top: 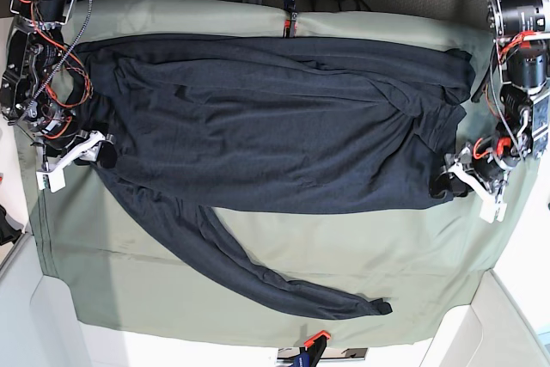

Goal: Fold the T-shirt properly
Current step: 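Grasp the hem corners of the folded shirt with both grippers, then fold the hem edge over toward the collar with both grippers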

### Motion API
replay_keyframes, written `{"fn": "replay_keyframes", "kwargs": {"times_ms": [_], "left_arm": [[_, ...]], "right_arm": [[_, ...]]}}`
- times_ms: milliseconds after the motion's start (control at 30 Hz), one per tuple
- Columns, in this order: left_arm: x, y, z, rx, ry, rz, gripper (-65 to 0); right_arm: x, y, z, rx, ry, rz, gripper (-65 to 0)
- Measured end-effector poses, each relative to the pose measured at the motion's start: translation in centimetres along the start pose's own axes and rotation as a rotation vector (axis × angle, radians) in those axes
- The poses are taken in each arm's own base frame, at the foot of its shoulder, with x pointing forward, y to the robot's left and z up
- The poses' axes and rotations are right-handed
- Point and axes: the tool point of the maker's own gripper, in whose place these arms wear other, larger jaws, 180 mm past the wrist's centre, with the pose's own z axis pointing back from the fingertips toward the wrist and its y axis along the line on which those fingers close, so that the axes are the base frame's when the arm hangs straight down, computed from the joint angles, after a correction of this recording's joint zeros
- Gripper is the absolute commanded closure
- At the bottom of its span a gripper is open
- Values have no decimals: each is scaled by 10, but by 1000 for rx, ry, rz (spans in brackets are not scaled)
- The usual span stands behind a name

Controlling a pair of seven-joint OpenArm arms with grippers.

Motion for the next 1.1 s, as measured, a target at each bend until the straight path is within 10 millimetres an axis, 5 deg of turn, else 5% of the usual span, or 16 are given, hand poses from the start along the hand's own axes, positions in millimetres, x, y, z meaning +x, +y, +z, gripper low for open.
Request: {"fn": "replay_keyframes", "kwargs": {"times_ms": [167, 300, 467, 800, 967, 1100], "left_arm": [[-5, -7, -2, -29, 12, 5, -380], [-8, -21, -5, -78, 18, 39, -192], [-9, -24, -6, -88, 16, 49, 0], [46, -9, 18, -54, -110, -74, 0], [38, -18, 21, -69, -61, -118, 0], [30, -23, 40, -70, -44, -233, 0]], "right_arm": [[-2, 0, 0, 0, 12, 0, -334], [-2, 0, 0, 1, 11, 0, -317], [-5, 0, 0, 2, 28, 3, 0], [9, 2, 5, -7, -12, 33, 0], [15, 6, 12, -12, -13, 67, 0], [23, 14, 25, -14, -53, 114, 0]]}}
